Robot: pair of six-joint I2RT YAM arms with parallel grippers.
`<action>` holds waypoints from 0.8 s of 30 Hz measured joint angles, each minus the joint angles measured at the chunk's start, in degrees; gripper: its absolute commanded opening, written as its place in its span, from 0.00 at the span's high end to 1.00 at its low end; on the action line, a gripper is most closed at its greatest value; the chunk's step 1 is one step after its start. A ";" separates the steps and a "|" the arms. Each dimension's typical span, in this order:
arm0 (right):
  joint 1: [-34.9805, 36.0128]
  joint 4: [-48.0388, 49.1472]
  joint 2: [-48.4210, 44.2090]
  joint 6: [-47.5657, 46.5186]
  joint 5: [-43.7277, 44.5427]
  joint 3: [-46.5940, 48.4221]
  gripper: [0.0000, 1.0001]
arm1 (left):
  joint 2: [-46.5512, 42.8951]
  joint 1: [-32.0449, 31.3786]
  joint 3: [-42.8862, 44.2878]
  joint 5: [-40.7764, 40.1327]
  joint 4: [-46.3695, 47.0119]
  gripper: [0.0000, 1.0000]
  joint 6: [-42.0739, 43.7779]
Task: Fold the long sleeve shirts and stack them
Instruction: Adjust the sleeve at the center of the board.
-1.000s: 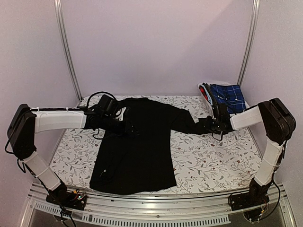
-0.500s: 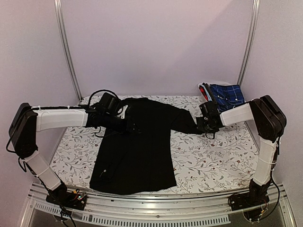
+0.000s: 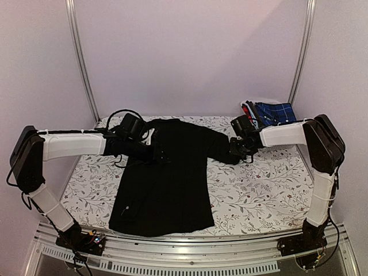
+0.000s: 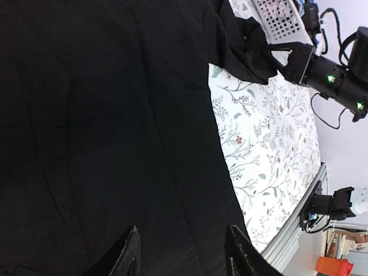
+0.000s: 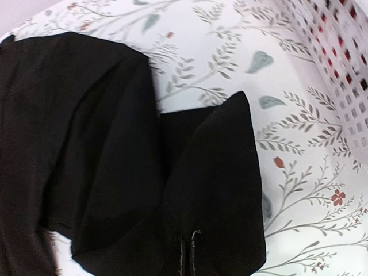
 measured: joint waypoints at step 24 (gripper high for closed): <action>12.37 -4.96 -3.98 -5.92 -9.81 6.10 0.46 | -0.94 0.68 -2.54 -0.52 3.08 0.51 -2.16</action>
